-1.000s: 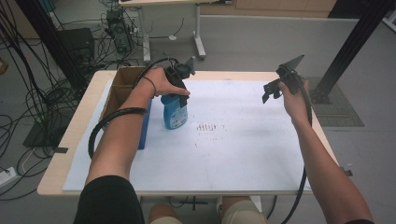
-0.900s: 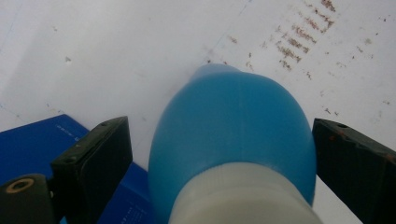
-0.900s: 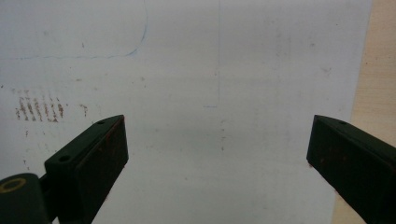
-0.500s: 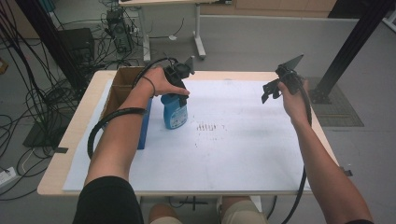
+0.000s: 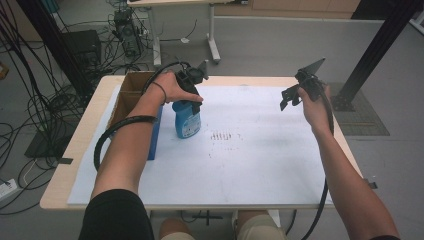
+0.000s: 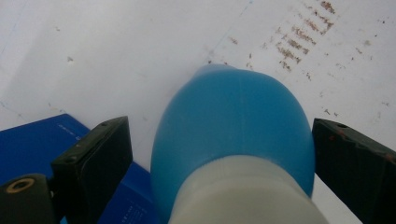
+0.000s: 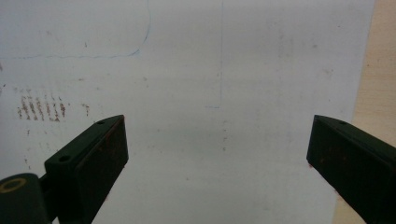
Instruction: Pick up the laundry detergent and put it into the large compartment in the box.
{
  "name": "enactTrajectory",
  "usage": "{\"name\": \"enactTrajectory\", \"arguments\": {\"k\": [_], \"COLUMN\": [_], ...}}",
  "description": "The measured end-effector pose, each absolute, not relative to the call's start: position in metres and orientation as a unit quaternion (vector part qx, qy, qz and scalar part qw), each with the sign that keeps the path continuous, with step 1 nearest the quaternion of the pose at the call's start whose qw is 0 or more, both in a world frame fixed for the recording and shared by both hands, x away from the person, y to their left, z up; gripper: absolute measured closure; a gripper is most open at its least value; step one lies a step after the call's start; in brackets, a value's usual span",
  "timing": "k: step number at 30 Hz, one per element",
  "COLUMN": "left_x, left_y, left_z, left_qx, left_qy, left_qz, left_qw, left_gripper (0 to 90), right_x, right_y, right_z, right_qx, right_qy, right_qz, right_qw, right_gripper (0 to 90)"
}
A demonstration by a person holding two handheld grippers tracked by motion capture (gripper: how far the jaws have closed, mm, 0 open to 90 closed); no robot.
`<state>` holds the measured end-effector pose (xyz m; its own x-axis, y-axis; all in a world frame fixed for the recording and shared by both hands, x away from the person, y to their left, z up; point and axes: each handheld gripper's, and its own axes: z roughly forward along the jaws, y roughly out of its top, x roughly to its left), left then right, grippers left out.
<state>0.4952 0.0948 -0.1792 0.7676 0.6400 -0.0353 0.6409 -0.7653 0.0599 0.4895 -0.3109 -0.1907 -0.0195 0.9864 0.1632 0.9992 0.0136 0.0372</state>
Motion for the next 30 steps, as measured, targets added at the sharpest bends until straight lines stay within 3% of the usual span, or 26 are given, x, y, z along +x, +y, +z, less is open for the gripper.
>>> {"name": "enactTrajectory", "arguments": {"k": [30], "left_x": [0.4933], "left_y": [0.0981], "left_z": [-0.1775], "left_qx": [0.939], "left_qy": [0.342], "left_qz": [-0.003], "left_qw": [0.036], "left_gripper": [7.6], "right_x": [0.4898], "right_y": [-0.3066], "right_z": [-0.1912], "right_qx": [-0.696], "right_qy": [-0.713], "right_qz": [-0.067], "right_qw": [0.045], "right_gripper": [5.5]}}
